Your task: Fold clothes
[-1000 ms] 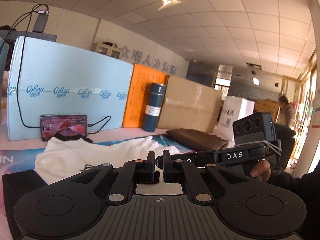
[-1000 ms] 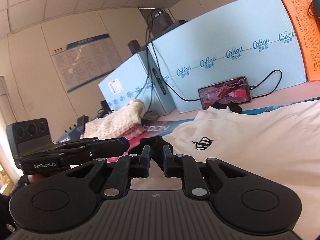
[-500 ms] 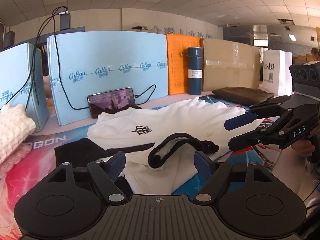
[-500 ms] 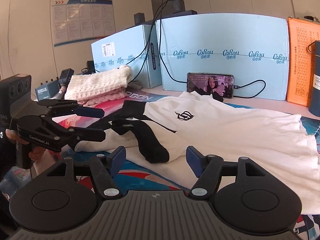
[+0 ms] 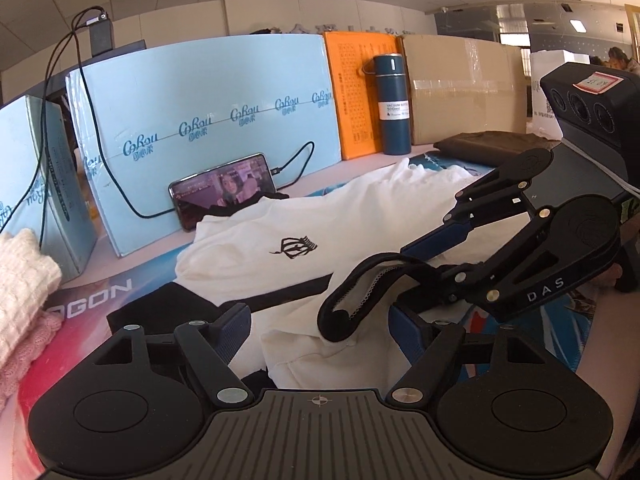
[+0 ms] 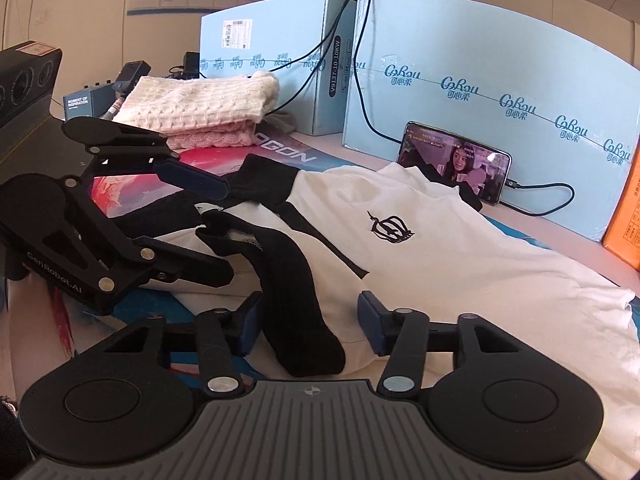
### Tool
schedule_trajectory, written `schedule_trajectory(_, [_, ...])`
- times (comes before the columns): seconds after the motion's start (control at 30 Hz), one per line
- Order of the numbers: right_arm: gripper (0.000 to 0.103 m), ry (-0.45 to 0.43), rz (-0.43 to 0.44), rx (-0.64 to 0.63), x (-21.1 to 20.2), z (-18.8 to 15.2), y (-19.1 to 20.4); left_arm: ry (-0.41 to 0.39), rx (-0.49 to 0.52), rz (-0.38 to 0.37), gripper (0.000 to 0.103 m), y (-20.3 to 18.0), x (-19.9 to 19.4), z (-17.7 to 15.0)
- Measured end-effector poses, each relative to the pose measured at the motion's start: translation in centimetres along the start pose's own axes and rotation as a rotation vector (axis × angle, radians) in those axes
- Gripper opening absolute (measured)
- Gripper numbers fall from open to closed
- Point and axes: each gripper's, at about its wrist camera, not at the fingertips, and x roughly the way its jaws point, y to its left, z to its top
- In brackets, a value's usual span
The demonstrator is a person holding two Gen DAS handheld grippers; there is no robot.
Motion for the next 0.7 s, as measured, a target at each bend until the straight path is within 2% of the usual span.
schedule_trajectory(0.1, [0.021,-0.024,0.032,0.058,-0.4,0.1,-1.0,0.018,0.060,-0.013,0.078,-0.7,0.6,0.2])
schedule_trajectory(0.2, [0.014,-0.071,0.075,0.102,-1.4,0.2,-1.7,0.001,0.114,-0.010,0.078,-1.5,1.0,0.7])
schedule_trajectory(0.4, [0.013,-0.168,0.137,0.122,-4.5,0.1,-1.8,-0.077,0.164,-0.007,0.078,-2.3,0.9,1.5])
schedule_trajectory(0.47, [0.013,-0.208,0.160,0.143,-5.7,-0.2,-2.0,-0.108,0.164,-0.039,0.076,-2.6,0.4,1.6])
schedule_trajectory(0.53, [0.013,-0.245,0.183,0.158,-6.9,-0.5,-2.1,-0.128,0.167,-0.096,0.058,-2.9,-0.3,1.8])
schedule_trajectory(0.57, [0.013,-0.259,0.192,0.162,-7.4,-0.7,-2.1,-0.135,0.168,-0.128,0.036,-3.1,-0.6,1.9])
schedule_trajectory(0.6, [0.013,-0.272,0.198,0.165,-8.0,-0.8,-2.0,-0.141,0.169,-0.160,0.023,-3.3,-0.9,2.0])
schedule_trajectory(0.67, [0.013,-0.291,0.209,0.168,-9.0,-1.2,-1.8,-0.158,0.165,-0.214,0.012,-3.5,-1.7,2.0])
schedule_trajectory(0.7, [0.012,-0.300,0.220,0.166,-9.6,-1.4,-1.7,-0.167,0.162,-0.244,0.012,-3.7,-2.2,2.1])
